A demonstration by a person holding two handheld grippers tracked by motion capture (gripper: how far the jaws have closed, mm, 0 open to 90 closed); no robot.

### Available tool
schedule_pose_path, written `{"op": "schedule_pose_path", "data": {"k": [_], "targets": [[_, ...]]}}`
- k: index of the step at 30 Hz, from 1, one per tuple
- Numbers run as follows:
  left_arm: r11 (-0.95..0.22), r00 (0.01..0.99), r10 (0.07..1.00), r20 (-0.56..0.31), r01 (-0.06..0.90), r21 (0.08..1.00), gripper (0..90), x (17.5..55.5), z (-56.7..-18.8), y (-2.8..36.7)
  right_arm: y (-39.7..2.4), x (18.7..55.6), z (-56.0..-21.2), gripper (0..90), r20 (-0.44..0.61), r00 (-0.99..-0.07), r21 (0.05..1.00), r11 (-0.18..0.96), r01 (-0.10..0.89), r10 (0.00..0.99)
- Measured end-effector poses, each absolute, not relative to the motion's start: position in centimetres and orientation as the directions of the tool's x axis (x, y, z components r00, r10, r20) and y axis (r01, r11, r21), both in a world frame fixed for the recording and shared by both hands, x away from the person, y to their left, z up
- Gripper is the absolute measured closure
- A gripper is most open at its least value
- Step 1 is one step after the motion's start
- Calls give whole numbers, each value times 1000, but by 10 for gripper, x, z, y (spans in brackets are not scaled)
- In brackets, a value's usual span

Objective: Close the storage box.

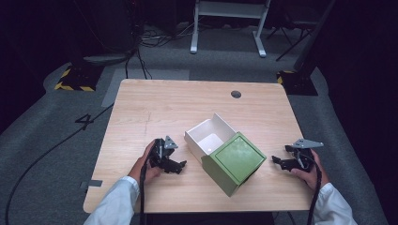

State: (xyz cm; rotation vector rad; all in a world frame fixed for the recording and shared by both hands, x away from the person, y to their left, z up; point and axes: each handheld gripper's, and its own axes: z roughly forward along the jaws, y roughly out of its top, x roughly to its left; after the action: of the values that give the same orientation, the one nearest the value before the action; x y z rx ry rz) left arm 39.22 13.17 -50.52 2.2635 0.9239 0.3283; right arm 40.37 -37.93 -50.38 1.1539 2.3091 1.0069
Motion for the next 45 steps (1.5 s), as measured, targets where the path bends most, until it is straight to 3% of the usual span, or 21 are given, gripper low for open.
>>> {"op": "schedule_pose_path", "data": {"k": [9,13,16,17,20,25,31,45], "targets": [[-556,748,663,-14,505,660,0,397,-505,142,-379,404,-504,146,-10,-598,736,411,538,802],[-565,748,663,12,490,663,43,398,-502,147,-379,405,-504,145,-11,-601,737,413,536,799],[-585,755,653,59,453,672,230,396,-496,149,-379,404,-504,146,-12,-596,737,411,537,803],[-588,747,659,86,441,678,155,395,-492,147,-379,404,-504,146,-11,-594,737,409,539,804],[-556,762,647,28,446,701,241,396,-484,150,-379,404,-504,146,-11,-594,736,408,539,804],[-464,756,653,-37,438,770,230,398,-469,162,-379,404,-504,146,-11,-597,737,410,538,802],[-420,713,701,-21,436,796,231,400,-455,165,-379,404,-504,146,-11,-597,737,410,538,802],[-408,716,698,26,368,836,246,418,-430,148,-379,404,-504,145,-11,-597,737,411,537,802]]}}
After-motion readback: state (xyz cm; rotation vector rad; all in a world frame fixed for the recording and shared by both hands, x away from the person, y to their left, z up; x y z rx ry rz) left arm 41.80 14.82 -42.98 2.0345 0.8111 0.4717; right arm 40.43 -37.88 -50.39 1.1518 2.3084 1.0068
